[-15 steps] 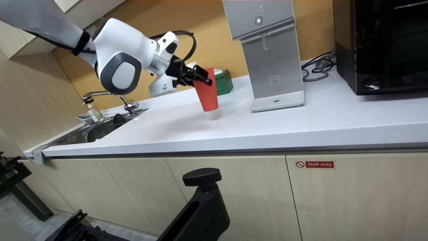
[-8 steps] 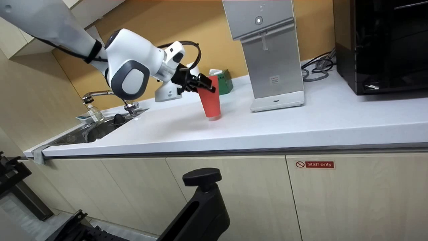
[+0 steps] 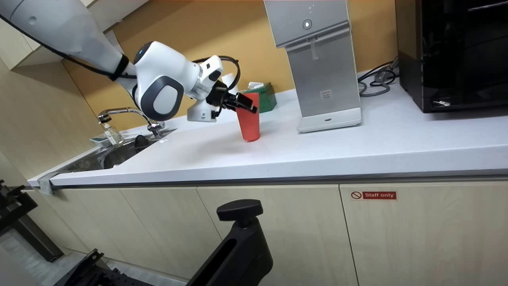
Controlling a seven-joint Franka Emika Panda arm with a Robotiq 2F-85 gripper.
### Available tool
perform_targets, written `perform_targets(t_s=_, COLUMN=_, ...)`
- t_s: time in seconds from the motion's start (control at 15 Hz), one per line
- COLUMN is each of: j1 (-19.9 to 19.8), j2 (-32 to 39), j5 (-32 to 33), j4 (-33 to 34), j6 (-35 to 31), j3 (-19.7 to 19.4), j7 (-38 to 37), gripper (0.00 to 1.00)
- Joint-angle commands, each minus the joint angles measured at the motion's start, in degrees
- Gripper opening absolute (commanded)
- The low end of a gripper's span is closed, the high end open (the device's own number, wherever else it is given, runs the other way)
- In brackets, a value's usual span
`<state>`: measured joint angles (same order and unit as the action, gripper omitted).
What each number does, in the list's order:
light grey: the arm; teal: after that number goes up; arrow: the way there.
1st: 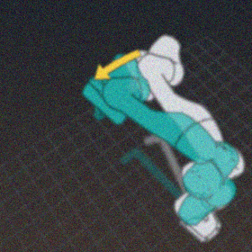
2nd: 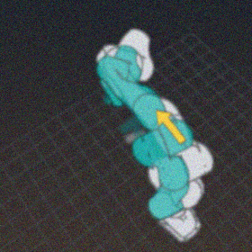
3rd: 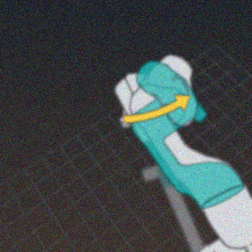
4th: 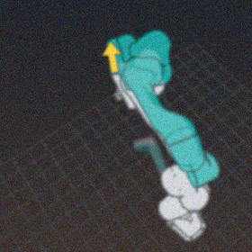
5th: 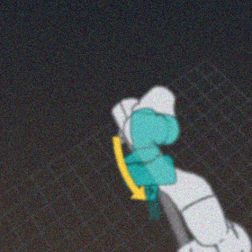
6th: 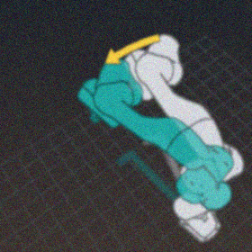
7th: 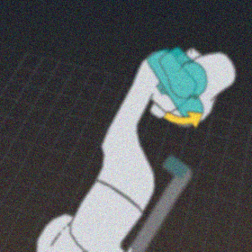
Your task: Move the pink cup to the left
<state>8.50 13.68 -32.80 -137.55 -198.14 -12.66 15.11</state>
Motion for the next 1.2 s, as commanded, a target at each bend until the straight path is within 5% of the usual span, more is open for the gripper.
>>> perform_targets(t_s=0.0, j1=0.13, j2=-0.65, j5=2.90, j4=-0.19, j6=0.00, j3=-0.80, j7=-1.08, gripper=1.00)
perform_targets(t_s=0.33, j1=-0.55, j2=-3.10, j5=6.46, j4=-6.47, j6=0.43, j3=-0.07, j7=4.82, gripper=1.00)
perform_targets(t_s=0.87, j1=-0.14, j2=-14.36, j5=12.86, j4=-14.60, j6=16.52, j3=-2.51, j7=13.88, gripper=1.00)
perform_targets(t_s=0.93, j1=-5.94, j2=-16.04, j5=22.47, j4=-15.64, j6=17.77, j3=0.66, j7=7.97, gripper=1.00)
perform_targets(t_s=1.07, j1=-4.53, j2=-20.14, j5=24.33, j4=-15.77, j6=21.67, j3=-2.96, j7=11.59, gripper=1.00)
perform_targets(t_s=1.13, j1=-7.17, j2=-22.20, j5=28.92, j4=-15.87, j6=23.40, j3=-2.65, j7=9.74, gripper=1.00)
